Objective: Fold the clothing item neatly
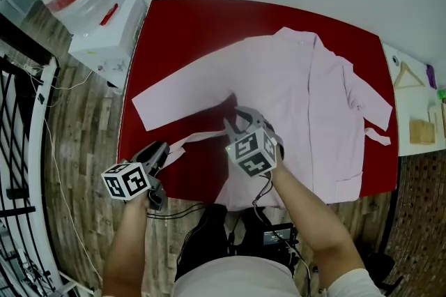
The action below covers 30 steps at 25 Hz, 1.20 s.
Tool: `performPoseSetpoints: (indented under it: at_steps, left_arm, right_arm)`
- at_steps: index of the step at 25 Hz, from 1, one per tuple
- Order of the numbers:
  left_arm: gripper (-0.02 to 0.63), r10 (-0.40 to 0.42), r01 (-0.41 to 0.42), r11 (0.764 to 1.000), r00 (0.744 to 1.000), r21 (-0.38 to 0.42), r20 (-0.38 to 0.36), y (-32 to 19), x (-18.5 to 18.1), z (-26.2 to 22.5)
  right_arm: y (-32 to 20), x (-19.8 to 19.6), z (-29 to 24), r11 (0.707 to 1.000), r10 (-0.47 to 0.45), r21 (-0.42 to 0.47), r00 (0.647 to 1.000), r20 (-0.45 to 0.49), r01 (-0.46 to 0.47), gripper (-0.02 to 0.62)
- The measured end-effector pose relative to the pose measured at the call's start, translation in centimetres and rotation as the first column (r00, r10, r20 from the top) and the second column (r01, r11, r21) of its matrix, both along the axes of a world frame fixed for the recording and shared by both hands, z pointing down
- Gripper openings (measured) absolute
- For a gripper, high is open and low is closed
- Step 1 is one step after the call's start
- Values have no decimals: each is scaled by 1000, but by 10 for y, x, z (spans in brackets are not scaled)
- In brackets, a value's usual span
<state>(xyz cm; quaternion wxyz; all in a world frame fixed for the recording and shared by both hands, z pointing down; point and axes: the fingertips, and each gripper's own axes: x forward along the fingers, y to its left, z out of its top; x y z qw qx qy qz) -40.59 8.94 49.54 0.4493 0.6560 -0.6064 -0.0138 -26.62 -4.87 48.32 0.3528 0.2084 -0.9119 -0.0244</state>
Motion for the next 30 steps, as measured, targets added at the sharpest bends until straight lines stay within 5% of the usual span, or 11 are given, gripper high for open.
performPoseSetpoints:
  at_steps: [9,18,26,30]
  left_arm:
    - [101,-47,47,999,999,0,-24,5,-46,16]
    - [101,-108,110,994,991,18,-84,5,-77,22]
    - [101,-133,139,990,983,35,-127,4,-93,24]
    - [101,-141,148,989,977,33,-160,1,-96,28]
  right_arm:
    - [43,-89,16,985,-169,11,985,-38,170,111]
    - [108,-187,57,915,-400,13,909,-118,404,147]
    - [98,-219,82,919,-386,9,905,-178,394,140]
    - [99,-218,82,917,-394,-17,898,-195,399,26]
